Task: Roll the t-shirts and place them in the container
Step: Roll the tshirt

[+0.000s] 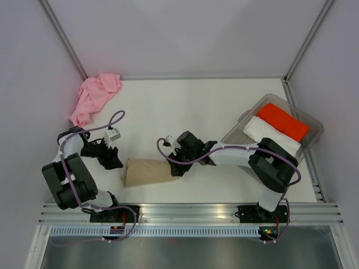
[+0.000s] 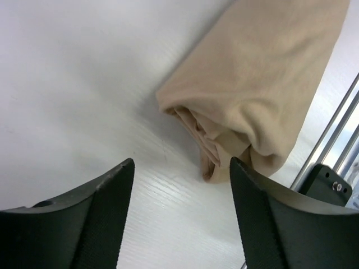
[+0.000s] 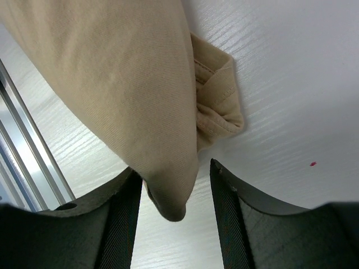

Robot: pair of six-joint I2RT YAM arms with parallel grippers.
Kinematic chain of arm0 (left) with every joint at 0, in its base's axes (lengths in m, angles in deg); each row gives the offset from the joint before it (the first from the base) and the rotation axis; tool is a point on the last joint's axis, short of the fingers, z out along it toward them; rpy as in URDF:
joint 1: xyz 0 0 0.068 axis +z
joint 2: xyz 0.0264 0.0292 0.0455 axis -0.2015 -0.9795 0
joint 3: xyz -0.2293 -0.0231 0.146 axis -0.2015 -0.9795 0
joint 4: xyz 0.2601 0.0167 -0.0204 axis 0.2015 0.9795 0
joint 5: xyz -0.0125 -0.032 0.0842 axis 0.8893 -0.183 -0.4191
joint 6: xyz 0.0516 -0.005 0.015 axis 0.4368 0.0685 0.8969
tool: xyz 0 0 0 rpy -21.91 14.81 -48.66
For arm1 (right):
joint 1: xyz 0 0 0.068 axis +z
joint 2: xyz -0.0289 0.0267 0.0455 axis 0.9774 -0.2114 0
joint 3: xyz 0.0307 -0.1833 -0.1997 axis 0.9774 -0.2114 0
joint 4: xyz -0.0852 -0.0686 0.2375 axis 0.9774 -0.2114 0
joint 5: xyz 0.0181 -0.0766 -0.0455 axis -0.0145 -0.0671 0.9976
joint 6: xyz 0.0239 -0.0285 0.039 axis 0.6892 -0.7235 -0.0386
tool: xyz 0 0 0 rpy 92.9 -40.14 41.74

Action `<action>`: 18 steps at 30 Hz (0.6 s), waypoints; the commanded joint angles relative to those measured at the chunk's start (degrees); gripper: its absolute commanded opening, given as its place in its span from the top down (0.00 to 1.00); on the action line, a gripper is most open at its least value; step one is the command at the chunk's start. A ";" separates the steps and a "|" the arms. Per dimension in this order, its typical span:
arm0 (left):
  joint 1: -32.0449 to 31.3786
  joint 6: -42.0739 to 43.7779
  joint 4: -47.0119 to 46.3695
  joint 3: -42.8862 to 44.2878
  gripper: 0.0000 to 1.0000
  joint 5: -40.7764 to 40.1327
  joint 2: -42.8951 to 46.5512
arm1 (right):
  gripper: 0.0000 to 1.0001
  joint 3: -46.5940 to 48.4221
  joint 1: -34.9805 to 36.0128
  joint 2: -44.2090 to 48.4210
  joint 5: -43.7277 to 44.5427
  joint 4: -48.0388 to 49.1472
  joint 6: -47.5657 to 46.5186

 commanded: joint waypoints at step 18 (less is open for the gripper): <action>-15.53 -11.82 -6.99 0.52 0.00 3.26 -0.76 | 0.41 -1.69 0.10 0.11 -5.06 12.26 -0.55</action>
